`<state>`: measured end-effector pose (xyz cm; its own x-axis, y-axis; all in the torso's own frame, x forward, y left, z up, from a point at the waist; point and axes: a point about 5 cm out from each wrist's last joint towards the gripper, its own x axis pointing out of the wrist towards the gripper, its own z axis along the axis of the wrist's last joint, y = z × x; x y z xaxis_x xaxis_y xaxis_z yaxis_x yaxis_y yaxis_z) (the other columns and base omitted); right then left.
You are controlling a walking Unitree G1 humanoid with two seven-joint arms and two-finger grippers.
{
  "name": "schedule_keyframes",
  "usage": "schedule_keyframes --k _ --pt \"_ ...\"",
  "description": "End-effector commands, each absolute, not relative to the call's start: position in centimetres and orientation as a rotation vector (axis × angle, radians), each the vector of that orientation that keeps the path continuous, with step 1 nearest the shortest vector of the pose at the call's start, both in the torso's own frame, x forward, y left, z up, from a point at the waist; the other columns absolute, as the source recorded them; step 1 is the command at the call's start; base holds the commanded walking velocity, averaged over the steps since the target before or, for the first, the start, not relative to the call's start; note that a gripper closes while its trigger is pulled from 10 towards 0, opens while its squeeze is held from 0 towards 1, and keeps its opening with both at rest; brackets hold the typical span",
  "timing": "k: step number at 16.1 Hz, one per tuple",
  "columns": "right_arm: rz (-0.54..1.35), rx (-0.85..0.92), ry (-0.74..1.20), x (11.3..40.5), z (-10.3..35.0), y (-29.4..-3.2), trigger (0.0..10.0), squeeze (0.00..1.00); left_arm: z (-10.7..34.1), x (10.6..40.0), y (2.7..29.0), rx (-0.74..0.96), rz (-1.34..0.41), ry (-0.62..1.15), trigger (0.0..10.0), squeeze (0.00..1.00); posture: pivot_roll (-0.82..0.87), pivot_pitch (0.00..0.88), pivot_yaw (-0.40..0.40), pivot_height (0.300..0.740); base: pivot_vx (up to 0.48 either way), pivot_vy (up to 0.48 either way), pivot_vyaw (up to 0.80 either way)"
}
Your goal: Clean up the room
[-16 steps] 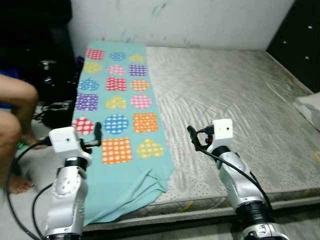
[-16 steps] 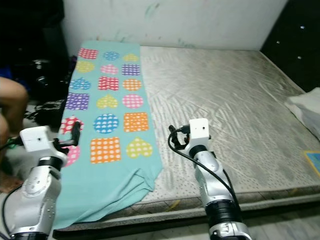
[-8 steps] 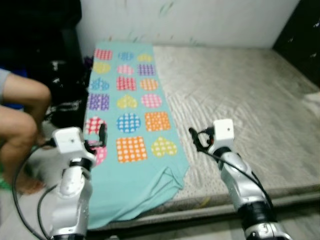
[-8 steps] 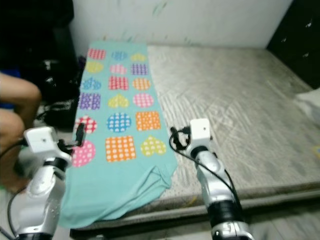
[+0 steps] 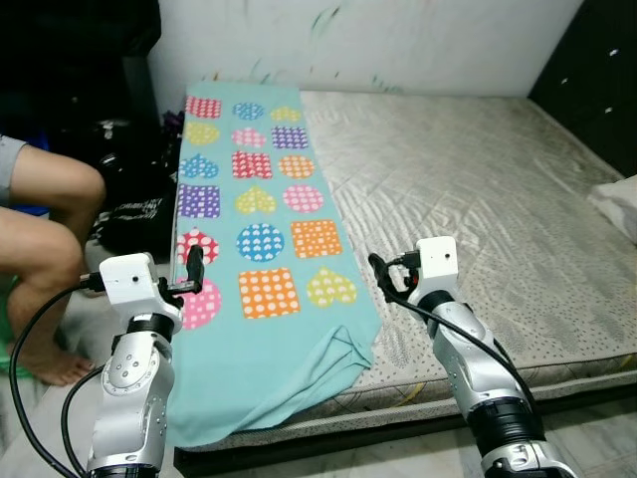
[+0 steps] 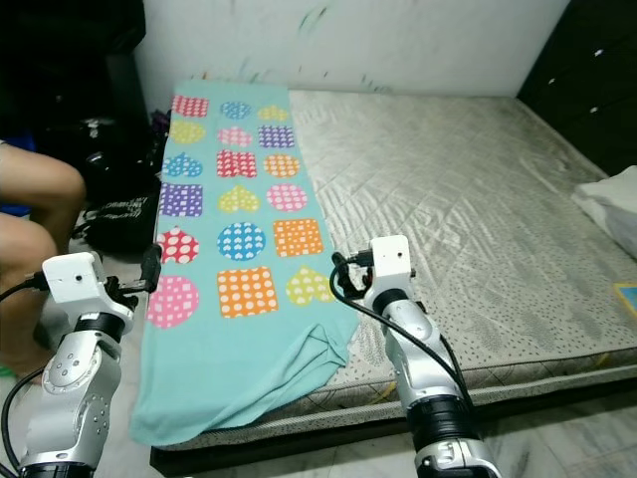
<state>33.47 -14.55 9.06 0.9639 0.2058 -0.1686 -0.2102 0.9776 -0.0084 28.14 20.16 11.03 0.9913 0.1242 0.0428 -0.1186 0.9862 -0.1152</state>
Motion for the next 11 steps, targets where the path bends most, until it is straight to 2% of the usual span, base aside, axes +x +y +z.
schedule_keyframes --k 1,4,5,11 --pt "0.185 -0.047 0.183 33.8 9.2 -15.5 10.0 0.0 10.5 28.0 20.5 -0.098 0.139 -0.013 10.0 0.0 -0.02 0.078 -0.108 0.74 0.0 0.0 0.0" --pt "0.173 -0.055 0.213 33.4 8.5 -16.3 10.0 0.0 10.0 27.3 21.1 -0.089 0.15 0.01 10.0 0.0 -0.01 0.086 -0.108 0.74 0.0 0.0 0.0" --pt "0.175 -0.054 0.217 33.3 8.4 -16.4 10.0 0.0 9.8 27.0 20.9 -0.141 0.12 0.028 10.0 0.0 -0.01 0.089 -0.108 0.74 0.0 0.0 0.0" --pt "0.164 -0.046 0.234 31.9 7.6 -17.5 10.0 0.0 9.3 25.7 21.4 -0.05 0.132 0.058 10.0 0.0 -0.01 0.124 -0.1 0.74 0.0 0.0 0.0"
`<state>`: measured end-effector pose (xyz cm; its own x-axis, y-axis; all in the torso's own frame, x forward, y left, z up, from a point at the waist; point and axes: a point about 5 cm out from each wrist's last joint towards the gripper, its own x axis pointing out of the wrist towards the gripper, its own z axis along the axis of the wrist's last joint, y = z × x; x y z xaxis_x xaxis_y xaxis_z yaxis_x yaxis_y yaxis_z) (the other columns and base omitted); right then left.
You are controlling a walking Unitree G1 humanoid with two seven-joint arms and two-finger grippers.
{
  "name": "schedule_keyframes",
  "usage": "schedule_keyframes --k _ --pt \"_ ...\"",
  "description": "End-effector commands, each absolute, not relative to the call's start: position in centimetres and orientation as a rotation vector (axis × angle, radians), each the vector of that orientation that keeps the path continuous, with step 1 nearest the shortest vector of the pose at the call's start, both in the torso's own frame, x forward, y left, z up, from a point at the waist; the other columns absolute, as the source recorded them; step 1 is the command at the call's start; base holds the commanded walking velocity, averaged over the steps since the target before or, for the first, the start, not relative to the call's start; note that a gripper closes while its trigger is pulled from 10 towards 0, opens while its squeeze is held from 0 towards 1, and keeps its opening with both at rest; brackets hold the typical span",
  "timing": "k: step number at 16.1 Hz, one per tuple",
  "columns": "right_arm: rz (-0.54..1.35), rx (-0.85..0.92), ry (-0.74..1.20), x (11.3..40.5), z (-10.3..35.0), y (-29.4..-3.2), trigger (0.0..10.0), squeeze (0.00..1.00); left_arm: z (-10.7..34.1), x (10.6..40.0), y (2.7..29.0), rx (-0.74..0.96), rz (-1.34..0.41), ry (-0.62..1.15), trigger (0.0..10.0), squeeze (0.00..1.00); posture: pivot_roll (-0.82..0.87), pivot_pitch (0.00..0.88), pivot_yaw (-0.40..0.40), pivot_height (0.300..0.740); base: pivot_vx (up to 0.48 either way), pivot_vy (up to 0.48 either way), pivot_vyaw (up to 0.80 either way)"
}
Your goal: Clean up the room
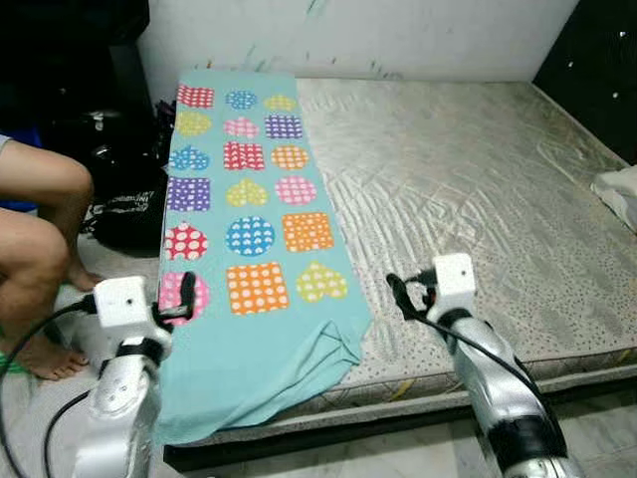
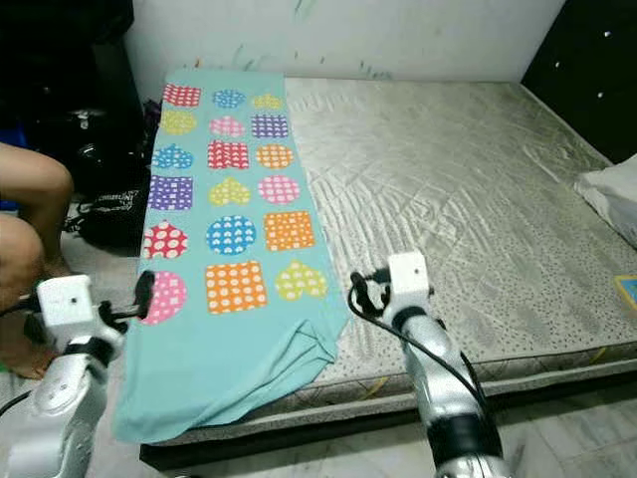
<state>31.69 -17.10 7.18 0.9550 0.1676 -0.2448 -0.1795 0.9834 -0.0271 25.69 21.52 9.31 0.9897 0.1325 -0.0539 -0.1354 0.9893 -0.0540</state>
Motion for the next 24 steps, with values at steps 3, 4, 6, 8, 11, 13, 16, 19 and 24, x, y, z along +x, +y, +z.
schedule_keyframes --k 3,4,6,8,11,13,16,19,24 --pt "0.181 -0.018 0.25 30.8 7.1 -17.7 10.0 0.0 9.4 24.7 21.8 -0.013 0.133 0.062 10.0 0.0 -0.01 0.155 -0.098 0.74 0.0 0.0 0.0" --pt "0.184 -0.012 0.249 30.7 7.1 -17.7 10.0 0.0 9.3 24.5 21.7 -0.013 0.131 0.067 10.0 0.0 -0.01 0.161 -0.097 0.74 0.0 0.0 0.0" --pt "0.193 0.003 0.249 30.2 7.1 -17.6 10.0 0.0 9.2 24.2 21.6 -0.013 0.126 0.075 10.0 0.0 0.0 0.174 -0.094 0.74 0.0 0.0 0.0" --pt "0.197 0.01 0.255 30.0 7.0 -17.5 10.0 0.0 9.3 24.1 21.5 -0.012 0.122 0.078 10.0 0.0 0.0 0.183 -0.091 0.74 0.0 0.0 0.0" --pt "0.206 0.024 0.258 29.7 7.1 -17.4 10.0 0.0 9.2 24.0 21.4 -0.012 0.118 0.086 10.0 0.0 -0.01 0.191 -0.092 0.74 0.0 0.0 0.0" --pt "0.215 0.03 0.26 29.6 7.2 -17.4 10.0 0.0 9.3 24.0 21.3 -0.013 0.116 0.088 10.0 0.0 -0.01 0.196 -0.091 0.74 0.0 0.0 0.0" --pt "0.223 0.032 0.262 29.6 7.3 -17.3 10.0 0.0 9.4 24.1 21.2 -0.018 0.116 0.09 10.0 0.0 -0.01 0.201 -0.096 0.74 0.0 0.0 0.0" --pt "0.234 0.037 0.266 29.4 7.4 -17.3 10.0 0.0 9.4 24.0 21.2 -0.025 0.12 0.092 10.0 0.0 -0.01 0.21 -0.099 0.74 0.0 0.0 0.0" --pt "0.247 0.04 0.26 28.9 7.5 -17.3 10.0 0.0 9.4 23.7 21.0 -0.037 0.122 0.1 10.0 0.0 -0.01 0.227 -0.101 0.74 0.0 0.0 0.0"
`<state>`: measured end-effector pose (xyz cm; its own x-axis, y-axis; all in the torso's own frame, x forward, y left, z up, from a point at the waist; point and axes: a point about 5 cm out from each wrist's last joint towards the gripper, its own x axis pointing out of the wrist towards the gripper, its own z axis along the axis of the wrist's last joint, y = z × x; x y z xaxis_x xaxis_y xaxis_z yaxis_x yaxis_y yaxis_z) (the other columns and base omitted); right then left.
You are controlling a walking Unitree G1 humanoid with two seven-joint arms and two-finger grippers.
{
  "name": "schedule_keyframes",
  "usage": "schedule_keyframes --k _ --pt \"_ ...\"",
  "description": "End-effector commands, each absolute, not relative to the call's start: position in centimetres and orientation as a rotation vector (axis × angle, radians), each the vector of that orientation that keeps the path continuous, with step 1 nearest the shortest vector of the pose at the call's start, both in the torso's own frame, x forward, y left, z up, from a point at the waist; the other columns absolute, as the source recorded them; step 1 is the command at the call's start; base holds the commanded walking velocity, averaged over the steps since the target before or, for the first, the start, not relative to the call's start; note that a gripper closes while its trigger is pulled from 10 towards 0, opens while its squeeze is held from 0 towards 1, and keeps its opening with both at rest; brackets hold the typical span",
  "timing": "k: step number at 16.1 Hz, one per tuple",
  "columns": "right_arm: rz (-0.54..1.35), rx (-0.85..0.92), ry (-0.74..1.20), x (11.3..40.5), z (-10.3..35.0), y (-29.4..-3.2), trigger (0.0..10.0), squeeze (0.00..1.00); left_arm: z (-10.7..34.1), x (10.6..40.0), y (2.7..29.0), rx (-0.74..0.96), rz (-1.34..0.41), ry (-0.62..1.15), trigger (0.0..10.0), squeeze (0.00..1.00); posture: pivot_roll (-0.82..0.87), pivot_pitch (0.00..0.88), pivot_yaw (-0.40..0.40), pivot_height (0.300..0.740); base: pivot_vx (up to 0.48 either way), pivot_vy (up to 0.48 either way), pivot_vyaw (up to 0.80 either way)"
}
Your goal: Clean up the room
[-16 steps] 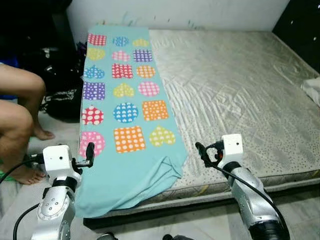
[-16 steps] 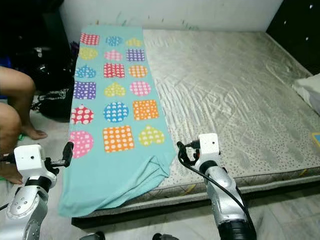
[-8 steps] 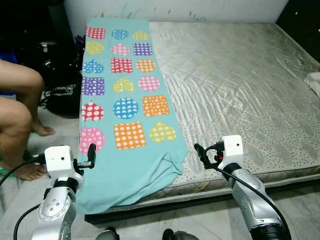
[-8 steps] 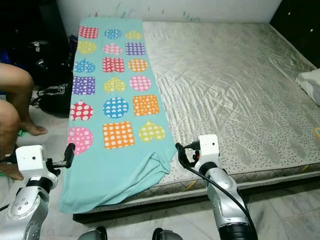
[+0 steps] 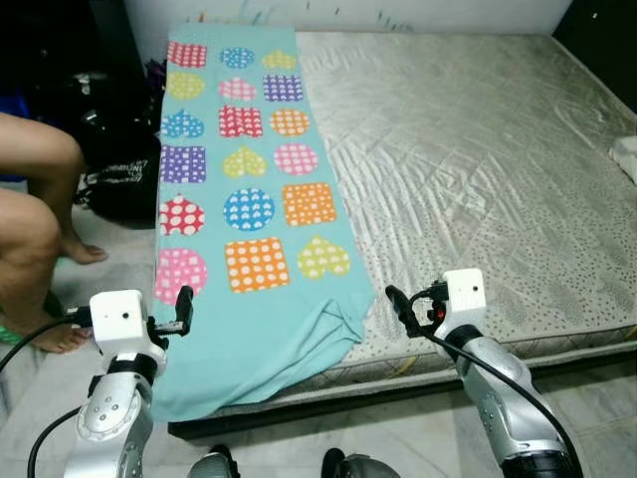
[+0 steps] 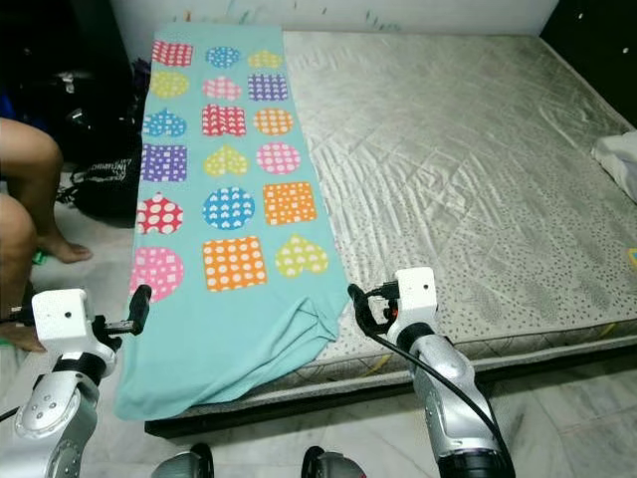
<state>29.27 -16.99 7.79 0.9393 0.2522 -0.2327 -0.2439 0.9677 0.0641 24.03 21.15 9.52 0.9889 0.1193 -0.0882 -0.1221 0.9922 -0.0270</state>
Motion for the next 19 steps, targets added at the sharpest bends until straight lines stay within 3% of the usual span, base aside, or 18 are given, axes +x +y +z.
schedule_keyframes --k 1,14,19 --pt "0.247 0.041 0.26 28.82 7.55 -17.37 10.0 0.0 9.37 23.59 21.0 -0.041 0.123 0.103 10.0 0.0 -0.02 0.233 -0.102 0.74 0.0 0.0 0.0" --pt "0.28 0.033 0.243 28.76 7.94 -17.12 10.0 0.0 9.64 23.87 20.5 -0.077 0.112 0.091 10.0 0.0 -0.02 0.22 -0.109 0.575 0.0 0.0 0.0" --pt "0.286 0.031 0.246 28.98 7.87 -17.01 10.0 0.0 9.84 24.07 20.55 -0.077 0.115 0.076 10.0 0.0 -0.02 0.211 -0.11 0.575 0.0 0.0 0.0"
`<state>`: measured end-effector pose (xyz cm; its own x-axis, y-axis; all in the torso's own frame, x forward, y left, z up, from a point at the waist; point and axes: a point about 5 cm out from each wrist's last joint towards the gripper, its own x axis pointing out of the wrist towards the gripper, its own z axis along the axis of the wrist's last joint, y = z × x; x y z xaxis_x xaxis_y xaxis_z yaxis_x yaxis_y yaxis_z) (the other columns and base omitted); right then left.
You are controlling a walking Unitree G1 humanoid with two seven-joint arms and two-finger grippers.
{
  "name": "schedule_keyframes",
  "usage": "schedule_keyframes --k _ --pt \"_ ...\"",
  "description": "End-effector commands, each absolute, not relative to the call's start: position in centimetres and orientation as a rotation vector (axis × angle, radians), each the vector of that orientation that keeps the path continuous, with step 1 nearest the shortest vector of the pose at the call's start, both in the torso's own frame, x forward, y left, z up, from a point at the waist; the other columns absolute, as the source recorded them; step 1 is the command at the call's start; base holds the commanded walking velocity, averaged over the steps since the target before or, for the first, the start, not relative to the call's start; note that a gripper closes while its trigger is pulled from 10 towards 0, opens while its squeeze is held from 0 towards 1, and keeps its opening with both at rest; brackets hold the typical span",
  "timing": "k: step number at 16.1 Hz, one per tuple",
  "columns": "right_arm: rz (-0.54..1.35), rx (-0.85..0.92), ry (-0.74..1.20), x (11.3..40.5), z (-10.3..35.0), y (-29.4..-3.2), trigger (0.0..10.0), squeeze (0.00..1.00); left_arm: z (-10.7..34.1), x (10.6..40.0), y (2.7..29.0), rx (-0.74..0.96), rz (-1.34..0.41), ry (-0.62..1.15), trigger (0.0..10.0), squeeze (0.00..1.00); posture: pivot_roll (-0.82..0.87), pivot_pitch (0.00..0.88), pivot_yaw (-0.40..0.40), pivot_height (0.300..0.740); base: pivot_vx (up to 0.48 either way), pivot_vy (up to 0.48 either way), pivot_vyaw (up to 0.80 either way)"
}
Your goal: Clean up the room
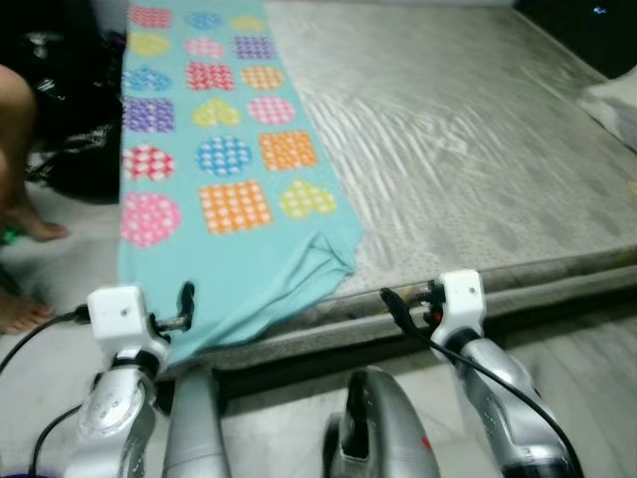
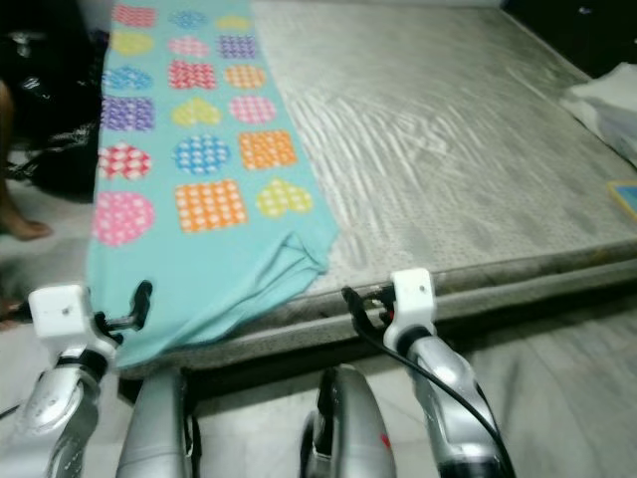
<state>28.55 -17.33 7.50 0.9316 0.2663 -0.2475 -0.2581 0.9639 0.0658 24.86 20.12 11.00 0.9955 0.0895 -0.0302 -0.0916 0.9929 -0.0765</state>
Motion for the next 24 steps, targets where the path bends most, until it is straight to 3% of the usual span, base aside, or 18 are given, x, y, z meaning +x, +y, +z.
schedule_keyframes --k 1,6,10,14,24 --pt "0.288 0.029 0.244 29.03 7.89 -16.98 10.0 0.0 9.87 24.1 20.56 -0.078 0.115 0.073 10.0 0.0 -0.02 0.211 -0.11 0.575 0.0 0.0 0.0" --pt "0.296 0.014 0.236 29.19 7.98 -16.89 10.0 0.0 9.94 24.25 20.61 -0.08 0.12 0.067 10.0 0.0 -0.02 0.212 -0.11 0.575 0.0 0.0 0.0" --pt "0.299 0.008 0.227 29.29 8.02 -16.79 10.0 0.0 9.97 24.35 20.63 -0.082 0.123 0.063 10.0 0.0 -0.02 0.214 -0.111 0.575 0.0 0.0 0.8" --pt "0.297 0.011 0.227 29.4 8.03 -16.79 10.0 0.0 10.06 24.48 20.52 -0.09 0.113 0.055 10.0 0.0 -0.02 0.215 -0.11 0.575 0.0 0.0 0.0" --pt "0.299 0.012 0.23 29.56 7.95 -16.75 10.0 0.0 10.12 24.64 20.35 -0.095 0.095 0.048 10.0 0.0 -0.02 0.214 -0.11 0.575 0.301 0.0 0.0"
